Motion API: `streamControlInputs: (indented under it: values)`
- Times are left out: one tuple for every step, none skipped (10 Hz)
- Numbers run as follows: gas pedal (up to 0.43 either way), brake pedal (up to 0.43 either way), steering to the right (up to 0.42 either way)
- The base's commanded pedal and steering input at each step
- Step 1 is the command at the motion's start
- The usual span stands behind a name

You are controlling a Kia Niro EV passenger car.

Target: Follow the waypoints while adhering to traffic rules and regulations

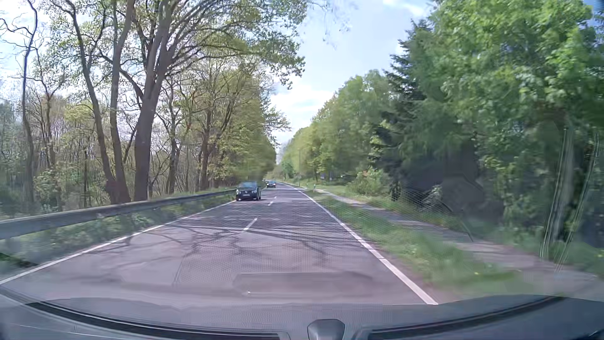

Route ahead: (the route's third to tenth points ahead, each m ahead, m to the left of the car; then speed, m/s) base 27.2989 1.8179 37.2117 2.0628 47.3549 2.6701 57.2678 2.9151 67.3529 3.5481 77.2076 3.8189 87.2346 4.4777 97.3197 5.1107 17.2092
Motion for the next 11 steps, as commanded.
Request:
streamControlInputs:
  values:
    - [0.047, 0.0, -0.006]
    - [0.047, 0.0, -0.006]
    - [0.047, 0.0, -0.006]
    - [0.047, 0.0, -0.006]
    - [0.047, 0.0, -0.006]
    - [0.047, 0.0, -0.006]
    - [0.047, 0.0, -0.007]
    - [0.047, 0.0, -0.008]
    - [0.047, 0.0, -0.008]
    - [0.047, 0.0, -0.008]
    - [0.047, 0.0, -0.009]
